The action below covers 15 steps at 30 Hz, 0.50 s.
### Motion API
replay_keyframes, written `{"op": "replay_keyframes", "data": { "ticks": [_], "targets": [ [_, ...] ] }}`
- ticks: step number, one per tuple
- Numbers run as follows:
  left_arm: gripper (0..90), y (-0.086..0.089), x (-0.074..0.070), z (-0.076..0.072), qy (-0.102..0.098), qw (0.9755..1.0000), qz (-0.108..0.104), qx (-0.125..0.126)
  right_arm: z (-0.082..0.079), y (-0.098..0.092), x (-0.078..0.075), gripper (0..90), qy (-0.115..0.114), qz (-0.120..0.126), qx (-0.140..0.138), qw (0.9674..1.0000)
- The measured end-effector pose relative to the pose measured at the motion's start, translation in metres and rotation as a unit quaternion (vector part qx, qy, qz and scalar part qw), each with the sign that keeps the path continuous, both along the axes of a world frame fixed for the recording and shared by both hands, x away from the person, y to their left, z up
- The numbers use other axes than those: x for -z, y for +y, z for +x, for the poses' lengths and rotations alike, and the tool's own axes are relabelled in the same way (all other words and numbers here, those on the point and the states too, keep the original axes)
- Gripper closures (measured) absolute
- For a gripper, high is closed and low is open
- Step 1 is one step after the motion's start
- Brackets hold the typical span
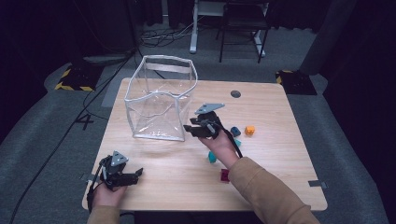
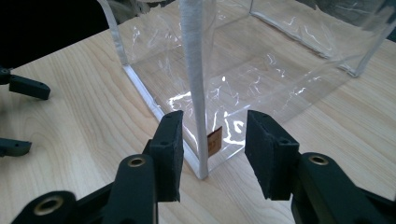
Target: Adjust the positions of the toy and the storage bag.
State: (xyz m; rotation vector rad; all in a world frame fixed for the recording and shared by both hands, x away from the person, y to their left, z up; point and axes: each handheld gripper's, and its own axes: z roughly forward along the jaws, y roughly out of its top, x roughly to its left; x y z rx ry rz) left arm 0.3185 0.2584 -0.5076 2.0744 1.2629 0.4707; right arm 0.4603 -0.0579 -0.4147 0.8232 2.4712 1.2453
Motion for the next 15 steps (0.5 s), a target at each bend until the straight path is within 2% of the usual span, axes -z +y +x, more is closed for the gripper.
{"op": "replay_keyframes", "data": {
  "ticks": [6,8,11,15],
  "targets": [
    [15.3,0.000,0.000,0.000,0.000,1.0000,0.000,0.000,0.005,0.018,0.013,58.9,0.002,-0.020,0.004,0.9998],
    [15.3,0.000,0.000,0.000,0.000,1.0000,0.000,0.000,0.008,0.024,0.017,65.1,-0.001,-0.038,0.004,0.9993],
    [15.3,0.000,0.000,0.000,0.000,1.0000,0.000,0.000,0.010,0.028,0.020,79.0,-0.004,-0.059,-0.001,0.9983],
    [15.3,0.000,0.000,0.000,0.000,1.0000,-0.001,0.000,0.010,0.029,0.019,86.0,-0.002,-0.061,0.000,0.9981]
  ]
}}
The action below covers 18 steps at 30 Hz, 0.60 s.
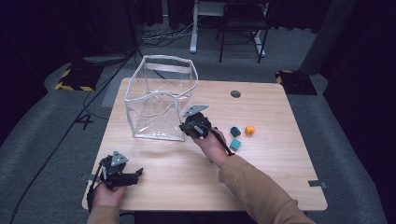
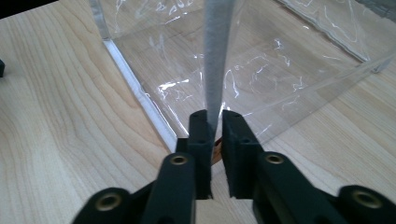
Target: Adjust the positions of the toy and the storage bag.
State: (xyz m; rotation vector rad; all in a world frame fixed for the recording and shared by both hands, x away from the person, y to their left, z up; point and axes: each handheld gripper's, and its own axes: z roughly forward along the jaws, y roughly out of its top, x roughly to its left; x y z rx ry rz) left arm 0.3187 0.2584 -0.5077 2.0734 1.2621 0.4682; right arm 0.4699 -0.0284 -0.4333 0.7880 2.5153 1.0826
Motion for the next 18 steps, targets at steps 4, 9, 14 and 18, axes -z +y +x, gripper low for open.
{"op": "replay_keyframes", "data": {
  "ticks": [4,9,14,18],
  "targets": [
    [15.8,0.000,0.000,0.000,-0.001,1.0000,0.002,0.001,0.000,-0.003,-0.001,87.3,0.011,0.001,0.005,0.9999],
    [16.3,0.001,0.000,0.000,-0.004,1.0000,0.005,-0.001,-0.010,-0.010,-0.004,87.3,0.019,-0.002,-0.002,0.9998],
    [17.4,0.000,-0.002,-0.002,-0.008,0.9999,0.006,-0.007,-0.030,-0.022,-0.008,87.2,0.025,-0.017,-0.022,0.9993],
    [19.0,-0.005,-0.010,-0.006,-0.026,0.9996,0.003,-0.005,-0.050,-0.038,-0.009,87.2,0.034,-0.024,-0.041,0.9983]
  ]
}}
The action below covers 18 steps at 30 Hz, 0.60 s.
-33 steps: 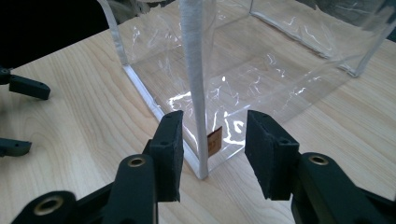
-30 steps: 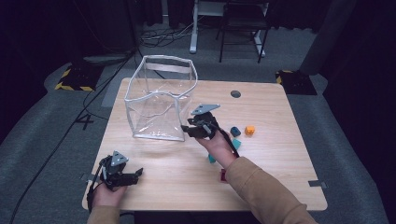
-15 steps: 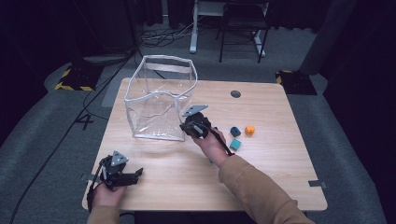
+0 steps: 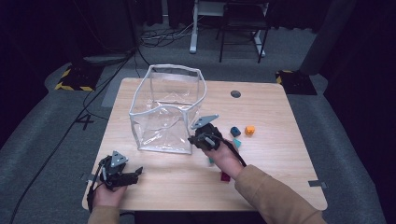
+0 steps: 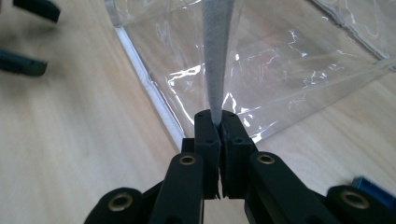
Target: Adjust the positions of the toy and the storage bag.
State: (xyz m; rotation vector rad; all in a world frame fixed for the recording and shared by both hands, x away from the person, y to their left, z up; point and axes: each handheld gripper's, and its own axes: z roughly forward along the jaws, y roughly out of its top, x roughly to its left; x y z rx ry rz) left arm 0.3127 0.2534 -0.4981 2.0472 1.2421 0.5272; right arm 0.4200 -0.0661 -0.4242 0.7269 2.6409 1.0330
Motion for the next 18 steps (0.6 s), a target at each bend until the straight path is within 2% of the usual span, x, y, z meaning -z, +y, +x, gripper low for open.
{"op": "replay_keyframes", "data": {
  "ticks": [3,4,5,6,8,12,14,15,18],
  "targets": [
    [20.6,-0.005,-0.006,-0.003,-0.015,0.9998,-0.009,0.012,-0.016,-0.012,0.001,87.1,0.003,-0.001,-0.011,0.9999],
    [25.2,-0.010,-0.012,-0.007,-0.028,0.9991,-0.016,0.026,-0.027,-0.020,0.002,87.1,-0.002,-0.002,-0.018,0.9998],
    [28.9,-0.010,-0.012,-0.007,-0.028,0.9991,-0.016,0.026,-0.027,-0.020,0.002,87.1,-0.002,-0.002,-0.018,0.9998],
    [28.9,-0.013,-0.014,-0.008,-0.032,0.9987,-0.019,0.034,-0.032,-0.024,0.003,87.0,-0.003,-0.001,-0.020,0.9998],
    [37.5,-0.020,-0.019,-0.011,-0.040,0.9979,-0.022,0.047,-0.040,-0.033,0.003,87.1,0.001,0.004,-0.024,0.9997],
    [50.1,-0.035,-0.027,-0.018,-0.053,0.9957,-0.013,0.075,-0.057,-0.049,0.004,87.1,0.009,0.014,-0.026,0.9995],
    [53.6,-0.040,-0.030,-0.022,-0.055,0.9948,-0.015,0.084,-0.072,-0.062,0.005,87.1,0.012,0.022,-0.030,0.9993],
    [53.6,-0.044,-0.032,-0.024,-0.056,0.9943,-0.018,0.089,-0.072,-0.062,0.005,87.1,0.012,0.022,-0.030,0.9993],
    [53.3,-0.054,-0.035,-0.029,-0.056,0.9927,-0.022,0.105,-0.092,-0.081,0.008,87.0,0.011,0.034,-0.029,0.9989]
  ]
}}
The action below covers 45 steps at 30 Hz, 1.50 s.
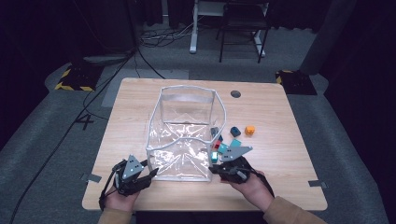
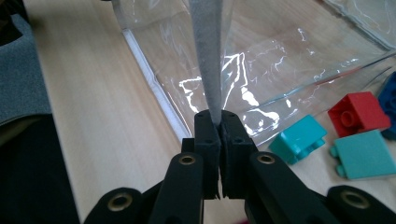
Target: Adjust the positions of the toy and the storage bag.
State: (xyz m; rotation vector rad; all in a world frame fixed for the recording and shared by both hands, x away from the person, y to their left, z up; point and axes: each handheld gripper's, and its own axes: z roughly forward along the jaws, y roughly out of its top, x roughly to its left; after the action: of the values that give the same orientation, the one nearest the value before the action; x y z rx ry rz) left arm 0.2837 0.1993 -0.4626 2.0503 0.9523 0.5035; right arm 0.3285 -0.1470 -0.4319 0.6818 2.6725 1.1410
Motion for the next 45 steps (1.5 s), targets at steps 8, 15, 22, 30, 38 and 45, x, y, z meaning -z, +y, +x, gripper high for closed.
{"op": "replay_keyframes", "data": {
  "ticks": [8,15,22,30,38,45],
  "targets": [
    [52.5,-0.025,-0.003,-0.011,0.002,0.9991,0.006,0.042,-0.024,-0.022,0.004,86.9,0.000,0.020,0.011,0.9997],
    [51.0,-0.044,-0.001,-0.008,0.008,0.9973,-0.002,0.073,-0.045,-0.043,0.005,86.9,-0.003,0.025,0.018,0.9995],
    [50.9,-0.071,-0.001,-0.003,0.010,0.9944,0.000,0.105,-0.056,-0.066,0.005,86.9,-0.002,0.025,0.042,0.9988],
    [52.3,-0.097,-0.002,-0.001,0.011,0.9909,0.005,0.134,-0.067,-0.095,0.004,86.8,-0.001,0.025,0.072,0.9971],
    [45.0,-0.077,-0.003,-0.007,0.026,0.9912,-0.010,0.130,-0.064,-0.101,0.001,58.3,-0.003,0.055,0.049,0.9973],
    [35.8,-0.055,-0.002,-0.003,0.059,0.9884,-0.026,0.137,-0.066,-0.132,-0.005,54.2,-0.015,0.055,0.092,0.9941]
  ]
}}
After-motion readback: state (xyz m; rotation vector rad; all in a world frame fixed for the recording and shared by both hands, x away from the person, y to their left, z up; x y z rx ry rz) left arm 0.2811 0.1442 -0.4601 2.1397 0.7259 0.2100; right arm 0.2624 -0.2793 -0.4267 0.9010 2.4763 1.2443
